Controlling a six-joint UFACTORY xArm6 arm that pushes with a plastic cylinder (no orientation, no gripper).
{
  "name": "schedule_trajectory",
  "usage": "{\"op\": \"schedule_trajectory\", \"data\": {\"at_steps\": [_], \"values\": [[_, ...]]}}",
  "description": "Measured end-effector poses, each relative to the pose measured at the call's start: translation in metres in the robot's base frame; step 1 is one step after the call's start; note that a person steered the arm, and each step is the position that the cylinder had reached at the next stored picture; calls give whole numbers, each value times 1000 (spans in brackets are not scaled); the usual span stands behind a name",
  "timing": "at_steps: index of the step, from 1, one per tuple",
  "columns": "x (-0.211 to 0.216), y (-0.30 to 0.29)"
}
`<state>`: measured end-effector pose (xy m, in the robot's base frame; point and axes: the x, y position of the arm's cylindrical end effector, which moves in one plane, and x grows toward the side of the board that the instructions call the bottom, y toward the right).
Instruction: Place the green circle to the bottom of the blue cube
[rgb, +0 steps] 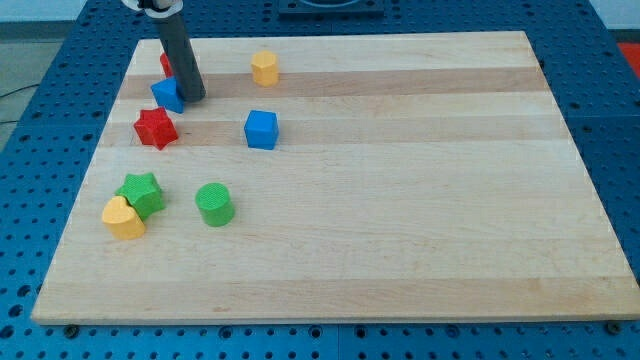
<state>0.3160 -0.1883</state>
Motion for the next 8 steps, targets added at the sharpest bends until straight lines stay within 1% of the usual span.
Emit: {"op": "schedule_trajectory", "data": {"at_steps": [1,2,3,4,5,6,7,8], "values": [[6,26],[38,80],[53,158],[68,167],[53,192],[140,251],[238,236],[301,167]]}}
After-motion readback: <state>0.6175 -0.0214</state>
